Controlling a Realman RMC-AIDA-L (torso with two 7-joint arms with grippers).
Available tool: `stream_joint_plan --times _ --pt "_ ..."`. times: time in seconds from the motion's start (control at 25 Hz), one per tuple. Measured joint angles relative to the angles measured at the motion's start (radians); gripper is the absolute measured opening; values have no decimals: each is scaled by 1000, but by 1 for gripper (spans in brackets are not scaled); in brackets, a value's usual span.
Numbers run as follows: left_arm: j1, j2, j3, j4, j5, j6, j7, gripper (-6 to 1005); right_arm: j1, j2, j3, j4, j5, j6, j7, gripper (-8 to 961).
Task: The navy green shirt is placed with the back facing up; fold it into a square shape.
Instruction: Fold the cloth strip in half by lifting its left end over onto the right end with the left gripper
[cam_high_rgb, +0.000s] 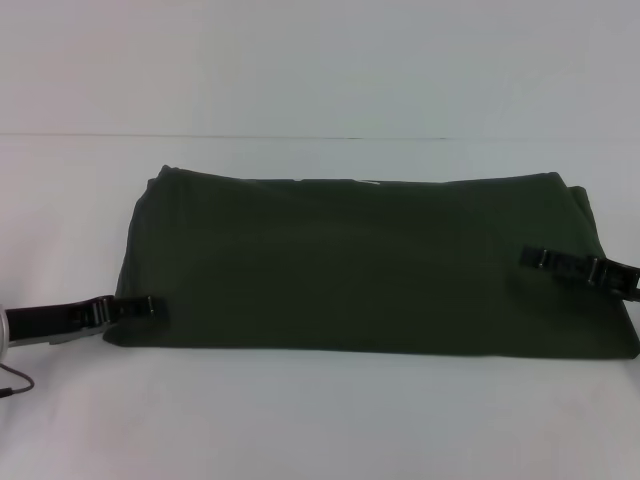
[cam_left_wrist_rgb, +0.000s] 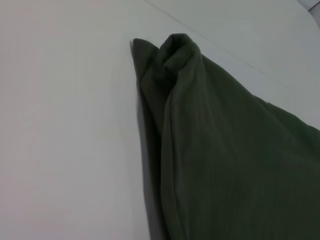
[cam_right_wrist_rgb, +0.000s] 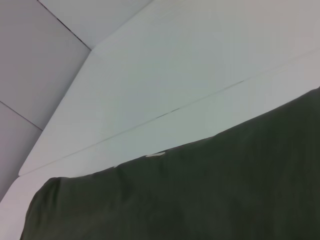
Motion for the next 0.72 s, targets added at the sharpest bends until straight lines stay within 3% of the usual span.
stream_joint_plan --times 0.08,0.28,0.52,0.72 --pt "0 0 1 3 12 0 -3 916 0 0 0 0 0 -4 0 930" --pt "-3 1 -3 6 36 -9 -5 756 -1 -3 0 -2 0 -28 0 929" --pt "-2 1 -1 5 41 -11 1 577 -12 -33 0 -18 -23 -65 57 928" --pt "-3 2 1 5 41 -11 1 298 -17 -62 0 -162 -187 -159 302 927"
